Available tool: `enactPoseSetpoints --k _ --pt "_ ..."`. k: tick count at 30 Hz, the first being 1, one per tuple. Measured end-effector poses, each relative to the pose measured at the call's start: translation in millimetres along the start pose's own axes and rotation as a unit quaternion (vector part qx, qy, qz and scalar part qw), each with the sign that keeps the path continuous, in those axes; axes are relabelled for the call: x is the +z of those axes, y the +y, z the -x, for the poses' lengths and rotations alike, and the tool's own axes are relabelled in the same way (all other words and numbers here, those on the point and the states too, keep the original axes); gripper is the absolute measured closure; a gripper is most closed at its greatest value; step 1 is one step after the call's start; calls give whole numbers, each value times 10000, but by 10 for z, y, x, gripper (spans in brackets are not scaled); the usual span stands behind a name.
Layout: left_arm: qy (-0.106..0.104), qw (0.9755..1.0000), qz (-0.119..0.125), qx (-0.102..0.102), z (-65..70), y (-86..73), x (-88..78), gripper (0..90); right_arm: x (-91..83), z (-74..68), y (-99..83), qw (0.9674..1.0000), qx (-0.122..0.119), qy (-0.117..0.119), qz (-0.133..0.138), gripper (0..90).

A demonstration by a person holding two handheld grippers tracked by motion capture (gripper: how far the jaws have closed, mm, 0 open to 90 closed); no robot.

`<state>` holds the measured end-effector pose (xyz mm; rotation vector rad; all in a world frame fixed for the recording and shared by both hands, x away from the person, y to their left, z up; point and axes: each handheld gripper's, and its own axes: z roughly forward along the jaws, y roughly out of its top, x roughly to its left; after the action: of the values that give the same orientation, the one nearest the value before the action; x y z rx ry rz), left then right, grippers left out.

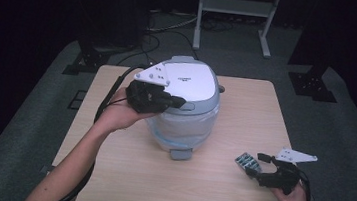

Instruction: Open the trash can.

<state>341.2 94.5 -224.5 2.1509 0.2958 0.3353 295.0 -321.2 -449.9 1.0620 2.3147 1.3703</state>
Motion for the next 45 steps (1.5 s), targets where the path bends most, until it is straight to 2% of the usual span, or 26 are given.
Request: enactPoseSetpoints --k 14,23,26,33,39,42,45 --pt "-80 9998 -190 -83 -93 5 151 900 11 -6 6 10000 26 55 19 199" --pt "-64 9992 -398 -49 -115 -1 210 900 10 -1 4 10000 17 56 14 199" --pt "-92 9993 -335 -127 -122 -21 211 900 8 -1 4 10000 8 55 12 199" --pt "-45 9990 -430 -65 -110 -12 213 900 9 -7 4 10000 9 50 15 199" --pt "-86 9991 -381 -161 -106 -34 220 900 22 -20 8 10000 -17 63 -1 199" --pt "-73 9988 -469 -139 -104 -29 224 900 17 -16 8 10000 -26 62 -3 199" --pt "-99 9990 -428 -117 -106 -28 208 900 13 -19 8 10000 -14 55 9 199"
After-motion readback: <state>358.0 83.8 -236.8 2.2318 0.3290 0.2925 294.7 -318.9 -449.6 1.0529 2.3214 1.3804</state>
